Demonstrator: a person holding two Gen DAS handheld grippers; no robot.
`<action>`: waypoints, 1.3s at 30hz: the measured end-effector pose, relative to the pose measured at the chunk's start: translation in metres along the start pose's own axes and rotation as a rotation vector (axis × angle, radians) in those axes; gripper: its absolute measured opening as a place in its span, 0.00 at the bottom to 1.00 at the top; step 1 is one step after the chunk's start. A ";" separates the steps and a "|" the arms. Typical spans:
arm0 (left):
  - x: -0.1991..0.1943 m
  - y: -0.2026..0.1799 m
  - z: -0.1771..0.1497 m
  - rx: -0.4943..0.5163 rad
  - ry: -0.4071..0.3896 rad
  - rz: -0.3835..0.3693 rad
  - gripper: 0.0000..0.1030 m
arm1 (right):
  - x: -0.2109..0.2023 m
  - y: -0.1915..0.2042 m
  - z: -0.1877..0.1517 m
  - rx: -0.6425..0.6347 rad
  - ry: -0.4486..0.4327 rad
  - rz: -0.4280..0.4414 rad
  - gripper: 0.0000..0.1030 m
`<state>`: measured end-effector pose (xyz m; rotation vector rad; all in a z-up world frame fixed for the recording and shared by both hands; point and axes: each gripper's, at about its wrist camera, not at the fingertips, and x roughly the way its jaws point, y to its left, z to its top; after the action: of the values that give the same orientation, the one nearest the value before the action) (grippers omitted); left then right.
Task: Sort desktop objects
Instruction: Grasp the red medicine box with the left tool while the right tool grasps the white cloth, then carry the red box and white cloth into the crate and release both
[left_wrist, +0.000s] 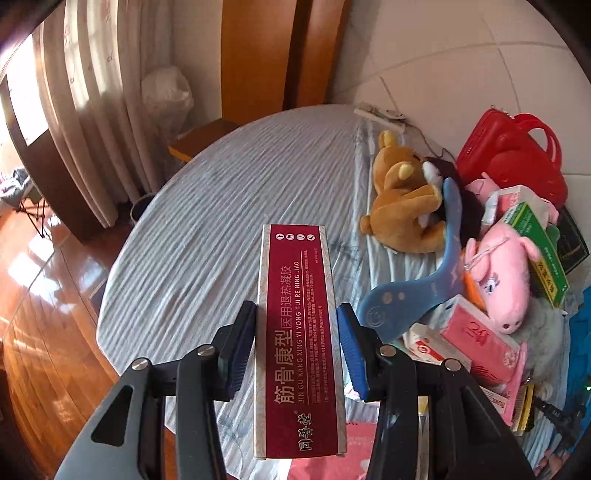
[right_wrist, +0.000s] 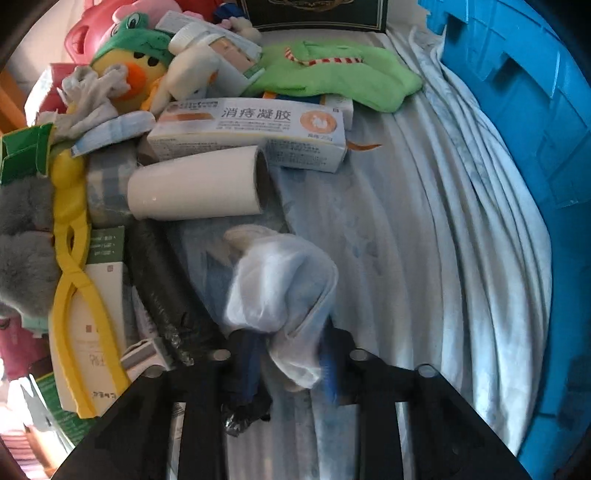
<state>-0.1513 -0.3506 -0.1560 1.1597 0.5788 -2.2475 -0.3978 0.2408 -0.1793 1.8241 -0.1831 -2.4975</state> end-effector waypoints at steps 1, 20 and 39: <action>-0.009 -0.004 0.001 0.015 -0.019 0.004 0.43 | -0.007 -0.001 -0.001 0.004 -0.023 0.009 0.21; -0.134 -0.179 -0.025 0.472 -0.284 -0.311 0.43 | -0.311 -0.049 -0.051 0.136 -0.698 0.112 0.21; -0.333 -0.567 -0.247 0.758 -0.375 -0.727 0.43 | -0.356 -0.359 -0.084 0.139 -0.701 -0.082 0.21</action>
<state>-0.2014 0.3156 0.0606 0.8508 -0.0607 -3.3879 -0.1964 0.6280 0.0885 0.9165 -0.3105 -3.1404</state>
